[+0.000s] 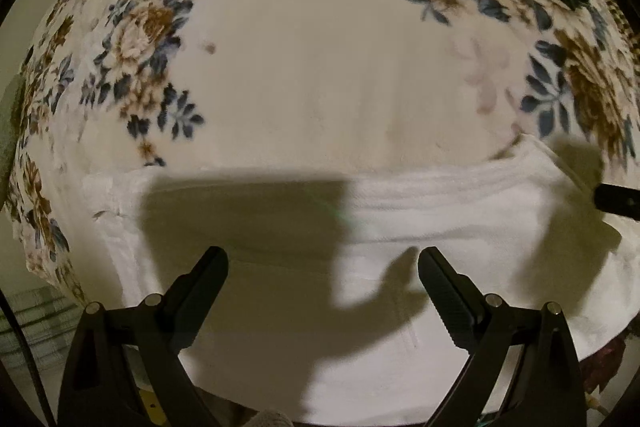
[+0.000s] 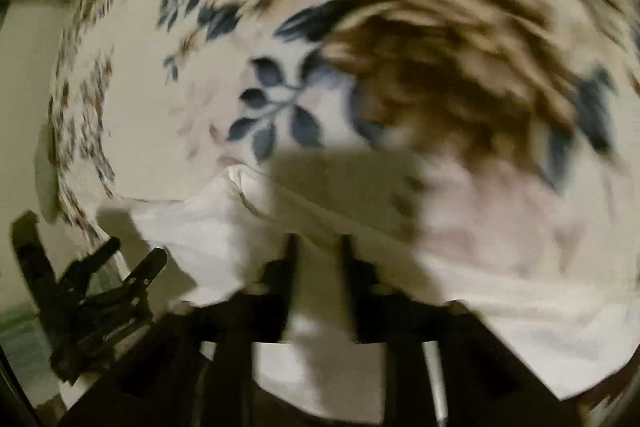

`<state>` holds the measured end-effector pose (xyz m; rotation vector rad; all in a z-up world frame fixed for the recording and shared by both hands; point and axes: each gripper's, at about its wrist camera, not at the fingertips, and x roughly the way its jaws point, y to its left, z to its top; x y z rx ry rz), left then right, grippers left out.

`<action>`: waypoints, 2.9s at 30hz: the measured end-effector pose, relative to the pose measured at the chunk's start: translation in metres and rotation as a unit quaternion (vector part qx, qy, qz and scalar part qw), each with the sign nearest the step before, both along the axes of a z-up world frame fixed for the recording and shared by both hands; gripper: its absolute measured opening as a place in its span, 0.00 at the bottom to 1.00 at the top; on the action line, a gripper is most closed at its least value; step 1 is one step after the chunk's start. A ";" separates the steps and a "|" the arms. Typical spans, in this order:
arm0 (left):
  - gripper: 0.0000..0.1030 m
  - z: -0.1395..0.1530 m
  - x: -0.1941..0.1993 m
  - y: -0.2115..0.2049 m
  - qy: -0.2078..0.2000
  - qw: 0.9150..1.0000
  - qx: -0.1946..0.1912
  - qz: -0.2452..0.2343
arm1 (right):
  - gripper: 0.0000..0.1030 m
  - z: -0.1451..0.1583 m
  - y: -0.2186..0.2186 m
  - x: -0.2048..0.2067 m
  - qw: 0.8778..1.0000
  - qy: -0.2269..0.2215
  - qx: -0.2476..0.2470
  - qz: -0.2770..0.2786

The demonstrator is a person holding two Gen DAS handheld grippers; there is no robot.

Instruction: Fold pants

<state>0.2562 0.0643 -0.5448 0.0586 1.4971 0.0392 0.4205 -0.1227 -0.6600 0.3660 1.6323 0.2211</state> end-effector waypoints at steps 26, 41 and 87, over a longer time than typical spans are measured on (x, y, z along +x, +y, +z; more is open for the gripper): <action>0.94 0.015 -0.081 -0.262 0.011 0.981 -0.033 -0.190 | 0.56 -0.031 -0.419 -0.346 0.837 -0.030 0.032 -0.545; 0.94 -0.043 -0.112 -0.391 0.043 0.964 -0.005 -0.261 | 0.58 -0.091 -0.467 -0.366 0.785 -0.143 0.173 -0.578; 1.00 0.043 -0.068 -0.008 -0.035 0.998 0.014 0.050 | 0.07 0.002 0.040 -0.183 0.974 -0.216 -0.059 -0.040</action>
